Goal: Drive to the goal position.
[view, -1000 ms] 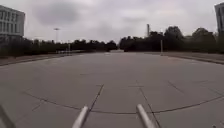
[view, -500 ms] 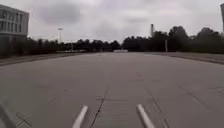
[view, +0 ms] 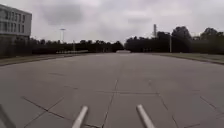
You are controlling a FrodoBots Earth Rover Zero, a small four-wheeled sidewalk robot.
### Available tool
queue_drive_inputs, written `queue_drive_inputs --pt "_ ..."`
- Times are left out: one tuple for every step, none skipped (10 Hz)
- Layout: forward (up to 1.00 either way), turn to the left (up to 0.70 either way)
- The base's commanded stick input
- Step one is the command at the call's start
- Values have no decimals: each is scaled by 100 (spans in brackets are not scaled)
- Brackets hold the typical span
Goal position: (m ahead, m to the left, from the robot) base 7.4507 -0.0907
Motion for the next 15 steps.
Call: queue_drive_inputs --pt "100 0" --pt "100 0" --pt "100 0" --pt "100 0" --pt "100 0" --pt "100 0" --pt "100 0" --pt "100 0" --pt "100 0" --pt "100 0" --pt "100 0" --pt "100 0" --pt "100 0" --pt "100 0" --pt "100 0"
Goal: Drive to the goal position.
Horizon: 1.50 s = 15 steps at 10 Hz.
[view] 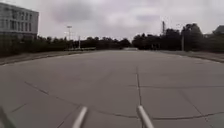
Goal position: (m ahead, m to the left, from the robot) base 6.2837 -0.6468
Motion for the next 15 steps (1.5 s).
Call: queue_drive_inputs --pt "100 0" --pt "100 0" --pt "100 0" --pt "100 0" --pt "100 -6" --pt "100 -27" --pt "100 -27" --pt "100 -27" --pt "100 -27" --pt "100 -27" --pt "100 -27" --pt "100 -27" --pt "100 -27" --pt "100 -8" --pt "100 0"
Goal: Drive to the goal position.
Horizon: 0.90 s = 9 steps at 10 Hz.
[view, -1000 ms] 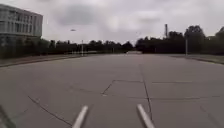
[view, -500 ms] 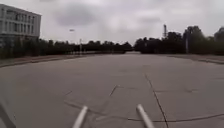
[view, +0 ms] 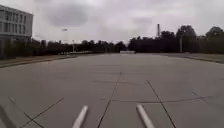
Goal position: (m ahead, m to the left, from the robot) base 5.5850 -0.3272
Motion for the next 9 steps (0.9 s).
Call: queue_drive_inputs --pt "100 0" --pt "100 0" --pt "100 -25" --pt "100 -27" --pt "100 -27" --pt "100 -13" --pt "100 0" --pt "100 0" --pt "100 0"
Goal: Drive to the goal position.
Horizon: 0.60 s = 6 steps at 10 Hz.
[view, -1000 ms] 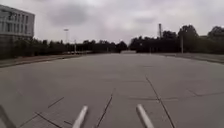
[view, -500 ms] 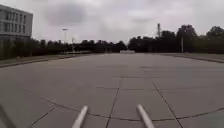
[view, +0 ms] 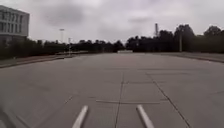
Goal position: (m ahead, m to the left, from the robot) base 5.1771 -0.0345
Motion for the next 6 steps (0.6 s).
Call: queue_drive_inputs --pt "100 0" --pt "100 0" --pt "100 0" --pt "100 -12" --pt "100 -27" --pt "100 -27"
